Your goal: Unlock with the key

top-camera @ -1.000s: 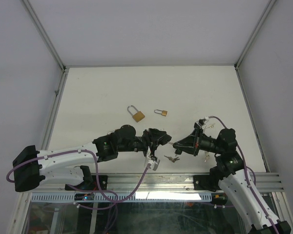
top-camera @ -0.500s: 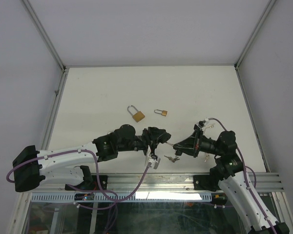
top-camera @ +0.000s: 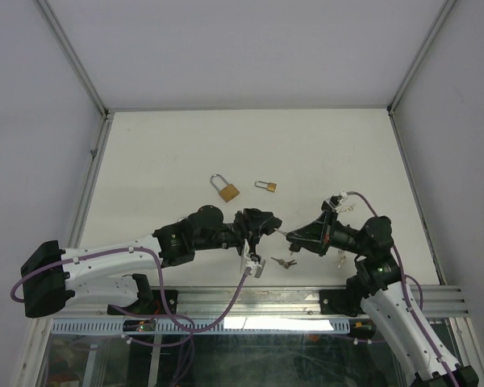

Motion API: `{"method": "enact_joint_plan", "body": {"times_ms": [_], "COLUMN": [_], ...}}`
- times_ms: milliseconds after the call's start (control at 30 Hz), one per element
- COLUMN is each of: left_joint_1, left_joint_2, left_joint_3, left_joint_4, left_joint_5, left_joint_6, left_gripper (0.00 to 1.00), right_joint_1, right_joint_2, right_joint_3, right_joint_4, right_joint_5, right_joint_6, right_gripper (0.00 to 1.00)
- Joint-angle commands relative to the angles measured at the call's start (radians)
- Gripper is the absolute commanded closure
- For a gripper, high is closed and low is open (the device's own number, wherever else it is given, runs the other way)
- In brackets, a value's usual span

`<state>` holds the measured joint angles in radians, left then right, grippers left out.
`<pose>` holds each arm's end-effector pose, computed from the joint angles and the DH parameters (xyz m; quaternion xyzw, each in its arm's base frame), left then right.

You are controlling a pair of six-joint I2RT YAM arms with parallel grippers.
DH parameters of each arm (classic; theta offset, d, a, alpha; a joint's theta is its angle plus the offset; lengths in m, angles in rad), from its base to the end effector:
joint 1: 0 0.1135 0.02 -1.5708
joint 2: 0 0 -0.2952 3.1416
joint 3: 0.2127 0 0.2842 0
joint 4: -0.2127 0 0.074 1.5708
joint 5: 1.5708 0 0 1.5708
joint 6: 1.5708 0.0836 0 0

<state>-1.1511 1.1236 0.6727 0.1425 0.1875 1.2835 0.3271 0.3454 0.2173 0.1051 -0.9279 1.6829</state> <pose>0.1151 -0.2961 0.2652 0.7732 0.2264 -0.0365 0.5912 0.1201 0.1114 0.2346 0.1575 0.6943 0.6992 0.0649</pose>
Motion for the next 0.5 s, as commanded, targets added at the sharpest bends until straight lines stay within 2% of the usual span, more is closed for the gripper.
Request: {"method": "enact_joint_plan", "body": {"times_ms": [0,133,300,467], "left_joint_1": [-0.01,-0.011,-0.011,-0.011], "left_joint_2": [-0.021,-0.018,-0.013,-0.01], "left_joint_3": [0.042,0.046,0.051,0.052], "left_joint_4": [0.155,0.154,0.155,0.157], "left_joint_5": [0.044,0.044,0.044,0.047], "left_joint_6": [0.011,0.011,0.01,0.011], "left_gripper": [1.0,1.0,1.0,1.0], "right_joint_1": [0.003,0.003,0.003,0.003], "right_joint_2": [-0.01,0.029,0.038,0.036], "right_joint_3": [0.011,0.053,0.065,0.045], "right_joint_4": [0.002,-0.079,-0.103,-0.04], "right_joint_5": [0.061,0.042,0.035,0.07], "right_joint_6": [0.007,-0.073,-0.091,-0.044], "right_gripper": [1.0,1.0,1.0,1.0]}}
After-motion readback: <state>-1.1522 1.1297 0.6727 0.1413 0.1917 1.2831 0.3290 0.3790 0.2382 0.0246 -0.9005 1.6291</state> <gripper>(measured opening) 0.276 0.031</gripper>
